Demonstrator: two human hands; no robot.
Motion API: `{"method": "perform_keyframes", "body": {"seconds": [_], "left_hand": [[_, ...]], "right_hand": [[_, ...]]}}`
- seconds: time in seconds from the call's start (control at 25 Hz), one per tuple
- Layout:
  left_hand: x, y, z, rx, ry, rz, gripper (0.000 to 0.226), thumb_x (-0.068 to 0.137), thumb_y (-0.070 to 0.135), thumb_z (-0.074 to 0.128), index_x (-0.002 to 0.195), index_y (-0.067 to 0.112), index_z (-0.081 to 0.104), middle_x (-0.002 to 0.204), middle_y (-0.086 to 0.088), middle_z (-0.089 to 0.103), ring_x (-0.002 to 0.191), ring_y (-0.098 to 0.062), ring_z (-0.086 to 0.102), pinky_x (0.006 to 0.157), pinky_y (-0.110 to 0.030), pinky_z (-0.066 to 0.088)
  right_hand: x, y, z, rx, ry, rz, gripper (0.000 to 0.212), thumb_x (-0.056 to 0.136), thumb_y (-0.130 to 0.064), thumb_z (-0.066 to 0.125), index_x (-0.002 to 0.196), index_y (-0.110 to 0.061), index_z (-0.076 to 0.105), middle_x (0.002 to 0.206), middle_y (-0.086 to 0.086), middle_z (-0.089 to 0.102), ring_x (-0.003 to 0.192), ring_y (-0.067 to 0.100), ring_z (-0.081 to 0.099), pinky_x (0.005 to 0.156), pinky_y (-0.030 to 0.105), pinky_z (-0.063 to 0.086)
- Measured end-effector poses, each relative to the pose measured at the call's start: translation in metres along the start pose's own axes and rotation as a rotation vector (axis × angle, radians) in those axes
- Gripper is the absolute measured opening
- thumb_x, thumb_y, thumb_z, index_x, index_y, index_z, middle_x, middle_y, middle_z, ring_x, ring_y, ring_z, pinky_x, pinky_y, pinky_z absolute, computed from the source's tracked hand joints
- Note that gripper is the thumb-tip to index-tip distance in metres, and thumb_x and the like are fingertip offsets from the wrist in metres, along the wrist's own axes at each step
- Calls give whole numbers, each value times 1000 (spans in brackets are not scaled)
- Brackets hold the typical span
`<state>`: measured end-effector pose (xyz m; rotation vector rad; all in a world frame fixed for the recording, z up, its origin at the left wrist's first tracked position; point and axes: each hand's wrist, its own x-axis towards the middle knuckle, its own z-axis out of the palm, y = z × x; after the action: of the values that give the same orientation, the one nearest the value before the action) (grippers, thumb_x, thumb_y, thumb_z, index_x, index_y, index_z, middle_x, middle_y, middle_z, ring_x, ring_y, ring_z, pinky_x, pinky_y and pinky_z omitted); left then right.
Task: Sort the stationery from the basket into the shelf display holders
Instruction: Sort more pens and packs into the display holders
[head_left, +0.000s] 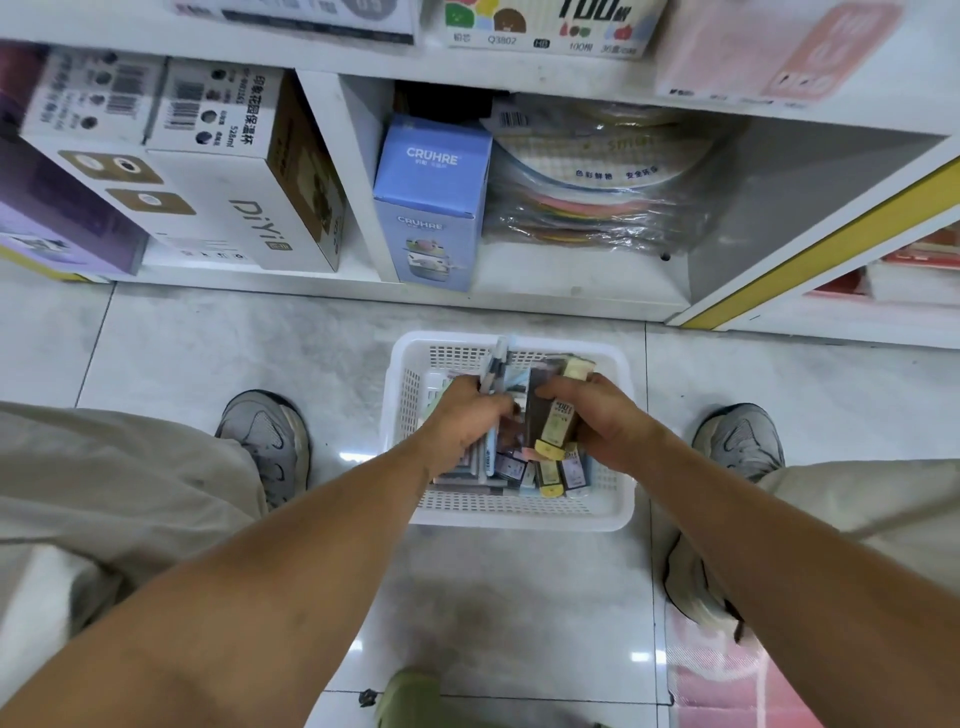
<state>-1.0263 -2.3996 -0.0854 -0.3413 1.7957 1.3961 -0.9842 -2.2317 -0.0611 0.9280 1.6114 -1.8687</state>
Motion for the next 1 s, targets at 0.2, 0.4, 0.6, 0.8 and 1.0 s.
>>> {"method": "perform_keyframes", "body": {"seconds": [0.2,0.4,0.6,0.8,1.0], "left_hand": [[-29,38,10,-306,-97,-21,23,84,11,63,106,10,70,84,-13,74,76,-30,70,74,-44,59],[-73,95,4,-449,-238,67,27,92,16,58,114,3,67,105,-23,71,91,-36,69,84,-52,56],[-133,150,1,-512,-313,183,22,94,18,60,101,0,71,91,-17,74,74,-28,72,68,-41,61],[-202,206,-14,-499,-204,311,19,92,12,61,105,2,69,82,-13,74,65,-24,71,56,-33,59],[-249,244,-46,-530,-67,470,29,87,6,64,115,-1,65,95,-20,74,75,-30,73,61,-37,59]], "right_hand": [[-30,-40,7,90,-56,-92,15,90,-16,62,90,-10,76,77,16,69,63,28,68,55,36,55],[-71,-84,9,155,-110,-151,20,90,-17,61,96,-5,75,94,17,74,79,27,72,68,36,59],[-125,-129,21,212,-192,-271,25,93,-31,60,95,-9,71,89,10,72,78,21,68,73,33,56],[-187,-188,48,129,-235,-407,32,88,-47,69,101,-19,79,110,13,74,90,25,70,84,39,56],[-231,-235,81,36,-252,-516,34,87,-38,75,113,-16,73,117,17,72,109,34,70,94,52,56]]}}
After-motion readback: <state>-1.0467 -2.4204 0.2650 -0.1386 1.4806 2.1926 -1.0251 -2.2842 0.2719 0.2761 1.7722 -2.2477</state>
